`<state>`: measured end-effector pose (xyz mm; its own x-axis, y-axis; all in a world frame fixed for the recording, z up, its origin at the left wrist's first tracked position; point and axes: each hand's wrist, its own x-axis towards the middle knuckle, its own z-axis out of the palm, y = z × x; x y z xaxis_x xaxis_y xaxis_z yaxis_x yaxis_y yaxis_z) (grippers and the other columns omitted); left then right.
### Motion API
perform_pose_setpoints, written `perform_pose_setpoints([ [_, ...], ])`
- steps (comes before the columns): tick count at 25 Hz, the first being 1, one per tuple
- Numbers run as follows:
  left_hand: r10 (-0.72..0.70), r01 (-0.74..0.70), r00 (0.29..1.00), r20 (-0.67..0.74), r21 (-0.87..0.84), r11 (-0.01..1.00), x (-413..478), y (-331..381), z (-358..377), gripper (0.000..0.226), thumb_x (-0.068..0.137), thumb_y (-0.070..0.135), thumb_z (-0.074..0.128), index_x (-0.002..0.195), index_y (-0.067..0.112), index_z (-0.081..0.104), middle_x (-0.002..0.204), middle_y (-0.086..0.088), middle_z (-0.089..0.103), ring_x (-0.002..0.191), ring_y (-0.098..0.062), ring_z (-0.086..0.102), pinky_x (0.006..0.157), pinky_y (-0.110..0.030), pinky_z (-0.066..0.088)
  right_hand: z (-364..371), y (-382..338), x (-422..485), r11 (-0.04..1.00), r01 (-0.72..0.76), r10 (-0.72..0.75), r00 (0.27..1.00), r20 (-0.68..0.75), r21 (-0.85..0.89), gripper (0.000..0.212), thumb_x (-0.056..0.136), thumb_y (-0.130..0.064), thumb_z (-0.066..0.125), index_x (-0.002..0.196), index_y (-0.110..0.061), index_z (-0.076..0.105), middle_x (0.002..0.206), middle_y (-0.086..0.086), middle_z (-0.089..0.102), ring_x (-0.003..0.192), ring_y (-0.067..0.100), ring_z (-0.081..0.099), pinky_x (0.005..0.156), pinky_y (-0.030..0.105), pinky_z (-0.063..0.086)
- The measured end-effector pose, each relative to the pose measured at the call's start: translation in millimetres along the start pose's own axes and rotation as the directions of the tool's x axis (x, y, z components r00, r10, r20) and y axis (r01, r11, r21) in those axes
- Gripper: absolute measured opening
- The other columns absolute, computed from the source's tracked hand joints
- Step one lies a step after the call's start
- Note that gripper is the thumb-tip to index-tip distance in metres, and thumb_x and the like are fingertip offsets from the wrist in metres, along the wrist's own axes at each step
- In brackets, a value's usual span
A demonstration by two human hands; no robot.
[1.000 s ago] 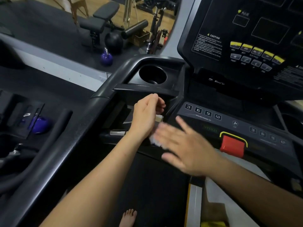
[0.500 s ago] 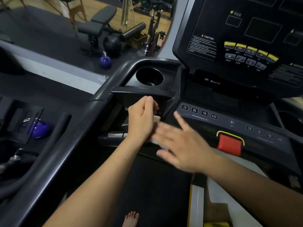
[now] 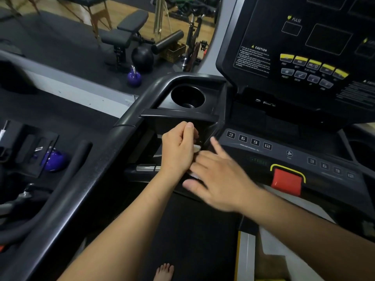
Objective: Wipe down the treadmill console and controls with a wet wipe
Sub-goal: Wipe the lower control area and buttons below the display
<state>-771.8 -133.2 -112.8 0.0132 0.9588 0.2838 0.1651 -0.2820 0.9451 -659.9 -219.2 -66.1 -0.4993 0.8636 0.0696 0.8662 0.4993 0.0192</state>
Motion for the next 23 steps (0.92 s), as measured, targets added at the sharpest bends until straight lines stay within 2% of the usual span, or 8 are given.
perform_pose_setpoints([
  [3,0.057,-0.059,0.998,0.037,0.053,0.997,-1,4,2,0.039,0.097,0.026,0.043,0.066,0.009,0.058,0.060,-0.003,0.059,0.059,-0.017,0.055,0.060,-0.038,0.045,-11,52,15,0.989,-0.088,0.093,0.995,0.035,-0.122,0.052,0.096,-0.050,0.024,0.115,-0.020,0.063,0.120,-0.003,0.062,0.127,0.014,0.047,0.117,0.057,0.001],
  [7,0.121,-0.126,0.991,0.048,0.120,0.985,-4,7,1,0.040,0.097,0.025,0.044,0.065,0.005,0.057,0.058,-0.005,0.057,0.057,-0.020,0.054,0.059,-0.038,0.041,-15,85,20,0.930,-0.355,0.353,0.935,-0.038,-0.097,0.057,0.099,-0.050,0.025,0.145,-0.020,0.040,0.153,-0.002,0.037,0.144,0.012,0.025,0.118,0.055,-0.002],
  [11,0.121,-0.121,0.993,0.003,0.105,0.987,-4,5,1,0.040,0.097,0.022,0.045,0.064,0.005,0.058,0.057,-0.004,0.058,0.056,-0.019,0.055,0.059,-0.036,0.042,18,13,-23,0.992,-0.113,0.110,0.992,-0.053,-0.062,0.065,0.096,-0.056,0.029,0.140,-0.010,0.044,0.153,0.011,0.035,0.146,0.023,0.019,0.117,0.057,0.008],
  [14,0.135,-0.136,0.991,0.008,0.092,0.987,-4,4,1,0.039,0.098,0.021,0.045,0.064,0.010,0.060,0.057,0.003,0.059,0.056,-0.015,0.058,0.057,-0.032,0.045,23,9,-47,0.994,0.063,-0.060,0.998,0.028,-0.090,0.064,0.098,-0.054,0.031,0.145,-0.012,0.040,0.154,0.007,0.032,0.147,0.019,0.017,0.116,0.059,0.005],
  [15,0.137,-0.137,0.991,0.013,0.097,0.986,-4,4,2,0.039,0.098,0.022,0.045,0.064,0.010,0.059,0.057,0.003,0.059,0.056,-0.014,0.058,0.057,-0.030,0.045,17,23,-45,0.992,0.045,-0.041,0.999,0.035,-0.122,0.063,0.097,-0.052,0.031,0.146,-0.014,0.037,0.155,0.004,0.031,0.147,0.017,0.018,0.116,0.060,0.004],
  [17,0.123,-0.124,0.992,0.021,0.088,0.988,-5,3,2,0.040,0.098,0.023,0.044,0.063,0.011,0.058,0.055,0.001,0.059,0.056,-0.013,0.059,0.055,-0.026,0.044,0,55,-35,0.975,-0.159,0.166,0.985,0.037,-0.158,0.066,0.096,-0.053,0.021,0.150,-0.017,0.028,0.158,0.000,0.023,0.147,0.010,0.012,0.116,0.058,-0.003],
  [20,0.117,-0.120,0.993,0.031,0.112,0.986,-4,2,3,0.041,0.098,0.026,0.044,0.063,0.011,0.057,0.057,-0.001,0.059,0.057,-0.017,0.058,0.056,-0.030,0.044,-10,77,-24,0.892,-0.436,0.440,0.898,0.009,-0.116,0.068,0.096,-0.055,0.009,0.153,-0.019,0.017,0.161,-0.005,0.012,0.147,0.006,0.003,0.117,0.053,-0.010],
  [23,0.144,-0.145,0.989,0.021,0.135,0.980,-4,2,2,0.040,0.099,0.022,0.045,0.062,0.012,0.057,0.056,0.002,0.057,0.056,-0.015,0.056,0.056,-0.028,0.042,2,29,-28,0.931,-0.363,0.363,0.932,-0.012,-0.051,0.072,0.095,-0.061,0.015,0.152,-0.018,0.023,0.160,-0.001,0.016,0.148,0.009,0.004,0.118,0.053,-0.006],
])
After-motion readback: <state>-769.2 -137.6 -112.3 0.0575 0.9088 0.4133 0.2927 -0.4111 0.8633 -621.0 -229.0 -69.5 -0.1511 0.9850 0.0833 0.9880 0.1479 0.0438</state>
